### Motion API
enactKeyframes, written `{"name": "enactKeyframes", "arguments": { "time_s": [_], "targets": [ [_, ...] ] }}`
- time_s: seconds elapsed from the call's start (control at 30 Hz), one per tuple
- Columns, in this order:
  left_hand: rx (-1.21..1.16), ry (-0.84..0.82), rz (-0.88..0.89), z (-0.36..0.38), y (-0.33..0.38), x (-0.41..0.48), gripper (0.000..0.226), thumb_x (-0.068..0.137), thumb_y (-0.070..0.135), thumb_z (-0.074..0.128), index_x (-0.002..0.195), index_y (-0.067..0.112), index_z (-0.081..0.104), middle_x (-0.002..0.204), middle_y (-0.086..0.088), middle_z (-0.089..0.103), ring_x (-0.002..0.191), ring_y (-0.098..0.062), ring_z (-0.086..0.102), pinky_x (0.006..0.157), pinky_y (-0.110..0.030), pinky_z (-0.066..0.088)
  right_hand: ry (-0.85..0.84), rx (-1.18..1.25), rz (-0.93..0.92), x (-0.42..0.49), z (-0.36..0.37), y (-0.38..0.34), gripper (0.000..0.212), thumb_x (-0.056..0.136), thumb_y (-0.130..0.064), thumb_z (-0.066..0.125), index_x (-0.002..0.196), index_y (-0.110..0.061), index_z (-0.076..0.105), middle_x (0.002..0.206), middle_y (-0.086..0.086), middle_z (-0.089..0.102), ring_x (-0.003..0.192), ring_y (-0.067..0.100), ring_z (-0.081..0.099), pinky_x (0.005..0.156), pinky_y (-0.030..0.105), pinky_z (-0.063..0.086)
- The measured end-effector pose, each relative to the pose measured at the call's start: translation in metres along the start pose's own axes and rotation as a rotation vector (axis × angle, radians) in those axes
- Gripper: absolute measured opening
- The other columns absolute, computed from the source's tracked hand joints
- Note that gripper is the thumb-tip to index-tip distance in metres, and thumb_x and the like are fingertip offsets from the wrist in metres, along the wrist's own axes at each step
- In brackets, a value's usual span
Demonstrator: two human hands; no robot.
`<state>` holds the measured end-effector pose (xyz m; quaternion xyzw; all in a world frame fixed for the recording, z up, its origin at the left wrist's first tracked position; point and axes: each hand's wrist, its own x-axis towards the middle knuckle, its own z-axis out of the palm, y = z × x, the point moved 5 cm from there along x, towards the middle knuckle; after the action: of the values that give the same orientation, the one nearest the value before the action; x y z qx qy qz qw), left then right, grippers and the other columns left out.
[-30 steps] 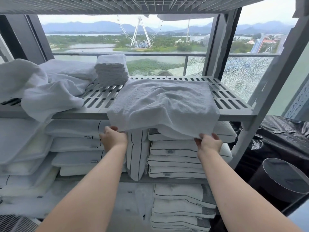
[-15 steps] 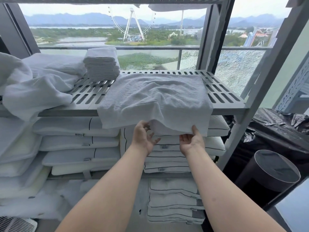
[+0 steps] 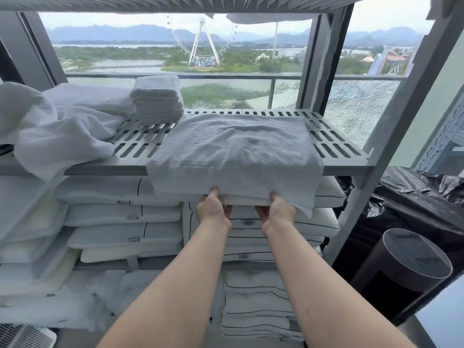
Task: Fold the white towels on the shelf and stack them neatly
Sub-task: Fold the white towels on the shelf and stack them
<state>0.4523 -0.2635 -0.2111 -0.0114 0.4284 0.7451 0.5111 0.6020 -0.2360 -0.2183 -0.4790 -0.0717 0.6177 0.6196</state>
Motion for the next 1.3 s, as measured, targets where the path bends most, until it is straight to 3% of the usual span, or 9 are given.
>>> {"name": "enactKeyframes", "arguments": {
  "time_s": [0.27,0.4,0.5,0.63,0.77,1.03,1.1,1.17,1.3],
  "targets": [
    [0.113,0.021,0.085,0.003,-0.010,-0.016,0.011,0.089,0.017,0.052,0.090,0.012,0.062,0.087,-0.007,0.066,0.078,-0.024,0.063,0.072,-0.042,0.059,-0.102,0.027,0.130,-0.011,0.002,-0.006,0.014,0.089,-0.009,0.067,0.103,-0.011,0.066,0.116,0.013,0.071,0.099,0.028,0.069,0.088,0.040,0.058],
    [0.805,0.109,0.363,-0.009,0.011,-0.026,0.038,0.090,0.050,0.055,0.077,0.014,0.057,0.072,0.001,0.064,0.064,-0.020,0.062,0.063,-0.038,0.057,-0.103,-0.038,0.050,-0.011,-0.002,-0.019,0.018,0.084,-0.020,0.077,0.098,-0.015,0.067,0.107,0.007,0.073,0.092,0.025,0.070,0.087,0.044,0.059],
    [1.458,0.123,0.795,-0.017,0.025,-0.038,0.049,0.087,0.067,0.053,0.066,0.022,0.052,0.062,0.009,0.057,0.062,-0.016,0.054,0.049,-0.024,0.033,-0.060,-0.150,-0.059,-0.011,-0.004,-0.031,0.016,0.085,-0.019,0.076,0.093,-0.013,0.063,0.101,0.006,0.069,0.086,0.023,0.068,0.079,0.045,0.061],
    [1.531,-0.142,1.394,-0.001,0.028,-0.064,0.029,0.084,0.047,0.073,0.089,0.023,0.057,0.086,0.010,0.058,0.073,-0.012,0.057,0.056,-0.025,0.042,-0.112,-0.218,-0.153,-0.020,0.005,-0.041,0.011,0.088,-0.014,0.072,0.094,-0.009,0.064,0.099,0.008,0.068,0.084,0.022,0.068,0.067,0.035,0.063],
    [1.755,-0.376,1.523,0.030,0.022,-0.059,0.054,0.073,0.036,0.083,0.118,0.023,0.055,0.123,-0.002,0.049,0.112,-0.023,0.049,0.094,-0.041,0.043,-0.146,-0.249,-0.151,-0.025,0.006,-0.043,0.011,0.089,-0.016,0.070,0.094,-0.007,0.065,0.097,0.010,0.068,0.081,0.023,0.068,0.061,0.031,0.060],
    [1.797,-0.454,1.613,0.067,0.019,-0.048,0.016,0.078,0.009,0.070,0.084,0.020,0.060,0.080,0.003,0.062,0.076,-0.021,0.061,0.071,-0.031,0.045,-0.381,-0.758,-0.265,-0.035,-0.012,-0.041,0.033,0.081,-0.048,0.074,0.085,-0.015,0.074,0.075,0.005,0.075,0.059,0.018,0.069,0.051,0.030,0.049],
    [1.777,-0.495,1.524,0.067,0.021,-0.042,0.015,0.078,0.011,0.071,0.081,0.019,0.059,0.077,0.002,0.060,0.072,-0.023,0.060,0.064,-0.030,0.041,-0.471,-1.187,-0.487,-0.040,-0.010,-0.039,0.038,0.076,-0.058,0.071,0.072,-0.020,0.071,0.062,-0.005,0.071,0.057,0.011,0.066,0.054,0.029,0.049],
    [1.744,-0.532,1.429,0.066,0.024,-0.035,0.017,0.080,0.017,0.074,0.079,0.019,0.057,0.075,0.004,0.057,0.066,-0.022,0.057,0.058,-0.028,0.038,-0.297,-1.462,-0.962,-0.048,-0.008,-0.050,0.040,0.081,-0.058,0.063,0.060,-0.025,0.056,0.053,-0.012,0.059,0.055,0.005,0.054,0.049,0.023,0.037],
    [1.720,-0.549,1.395,0.071,0.029,-0.032,0.023,0.086,0.031,0.073,0.078,0.021,0.054,0.071,0.007,0.055,0.059,-0.017,0.050,0.052,-0.025,0.033,-0.149,-1.229,-1.498,-0.073,-0.007,-0.063,0.018,0.088,-0.044,0.059,0.081,-0.028,0.052,0.081,-0.012,0.055,0.075,0.011,0.052,0.060,0.024,0.037]
  ]
}}
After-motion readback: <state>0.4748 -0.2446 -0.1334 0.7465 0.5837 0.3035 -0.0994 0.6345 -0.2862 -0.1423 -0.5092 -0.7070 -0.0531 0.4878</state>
